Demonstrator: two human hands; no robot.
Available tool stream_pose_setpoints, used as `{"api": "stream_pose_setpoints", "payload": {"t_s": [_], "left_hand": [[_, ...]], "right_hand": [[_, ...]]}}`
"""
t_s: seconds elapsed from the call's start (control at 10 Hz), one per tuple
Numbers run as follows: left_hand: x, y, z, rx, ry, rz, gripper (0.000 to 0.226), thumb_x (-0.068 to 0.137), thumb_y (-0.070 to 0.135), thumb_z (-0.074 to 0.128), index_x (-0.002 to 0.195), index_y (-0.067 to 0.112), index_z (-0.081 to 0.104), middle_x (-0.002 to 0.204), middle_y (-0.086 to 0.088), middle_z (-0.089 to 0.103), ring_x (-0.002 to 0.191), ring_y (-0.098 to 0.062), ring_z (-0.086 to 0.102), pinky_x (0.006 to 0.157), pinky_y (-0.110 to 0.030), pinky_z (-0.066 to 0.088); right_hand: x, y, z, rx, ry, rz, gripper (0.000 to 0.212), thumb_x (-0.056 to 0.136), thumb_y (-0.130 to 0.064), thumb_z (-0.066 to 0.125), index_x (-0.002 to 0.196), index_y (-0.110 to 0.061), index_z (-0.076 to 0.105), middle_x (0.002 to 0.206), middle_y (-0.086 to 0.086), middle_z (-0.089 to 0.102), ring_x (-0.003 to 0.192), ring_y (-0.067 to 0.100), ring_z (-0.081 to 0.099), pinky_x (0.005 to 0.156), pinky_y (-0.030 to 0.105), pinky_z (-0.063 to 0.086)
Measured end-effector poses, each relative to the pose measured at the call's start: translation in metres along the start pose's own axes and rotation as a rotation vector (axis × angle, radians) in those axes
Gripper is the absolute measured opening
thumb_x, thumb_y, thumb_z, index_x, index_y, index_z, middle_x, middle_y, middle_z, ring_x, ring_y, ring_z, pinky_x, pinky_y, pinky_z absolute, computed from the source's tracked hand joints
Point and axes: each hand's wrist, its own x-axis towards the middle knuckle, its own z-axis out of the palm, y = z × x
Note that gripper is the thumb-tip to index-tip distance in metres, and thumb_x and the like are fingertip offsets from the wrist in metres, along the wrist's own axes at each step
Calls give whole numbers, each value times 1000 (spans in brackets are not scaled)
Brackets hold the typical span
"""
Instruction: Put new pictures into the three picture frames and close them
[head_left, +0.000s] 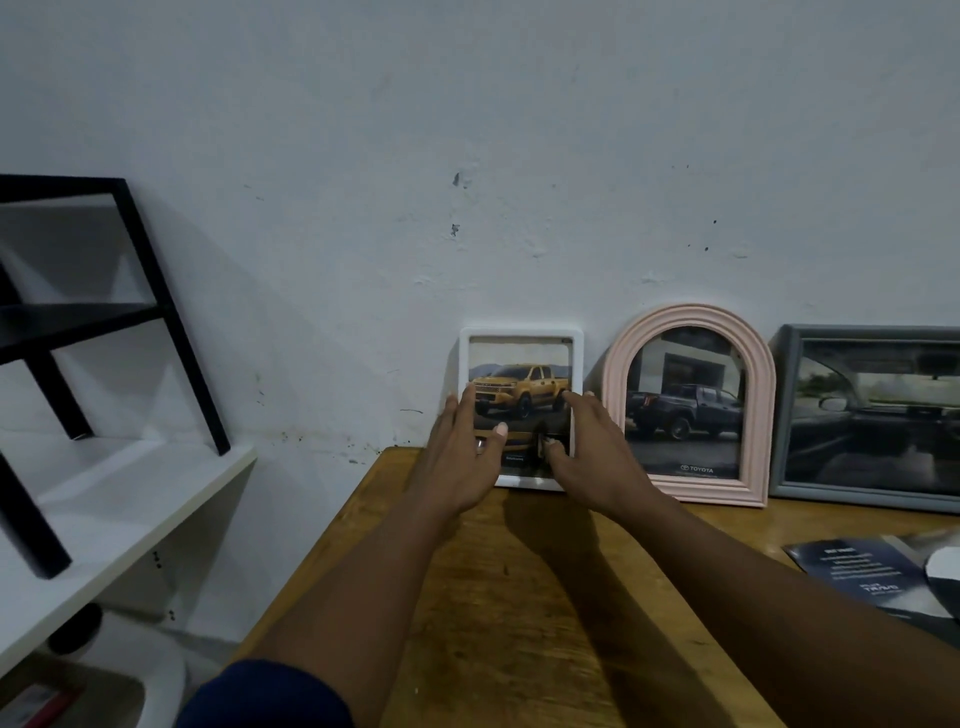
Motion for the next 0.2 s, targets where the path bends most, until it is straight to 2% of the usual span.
{"api": "stream_pose_setpoints", "payload": {"t_s": [0.1, 0.2], "left_hand": [[-5, 14, -18, -13, 8, 74, 78, 93, 70, 37, 159, 40, 8, 169, 2, 17, 153, -25, 22, 119, -56, 30], [-10, 34, -35, 57, -28, 109, 82, 93, 64, 45, 161, 36, 7, 170, 2, 16, 153, -25, 22, 119, -54, 30]], "right_hand": [[-7, -14, -25, 13, -3, -42, 63, 94, -21, 61, 148, -22, 30, 153, 5, 34, 128, 23, 46, 99, 33, 40], [-13, -27, -56, -68, -76, -32, 69, 94, -24, 61, 152, -20, 26, 154, 9, 36, 134, 26, 42, 104, 38, 40]]}}
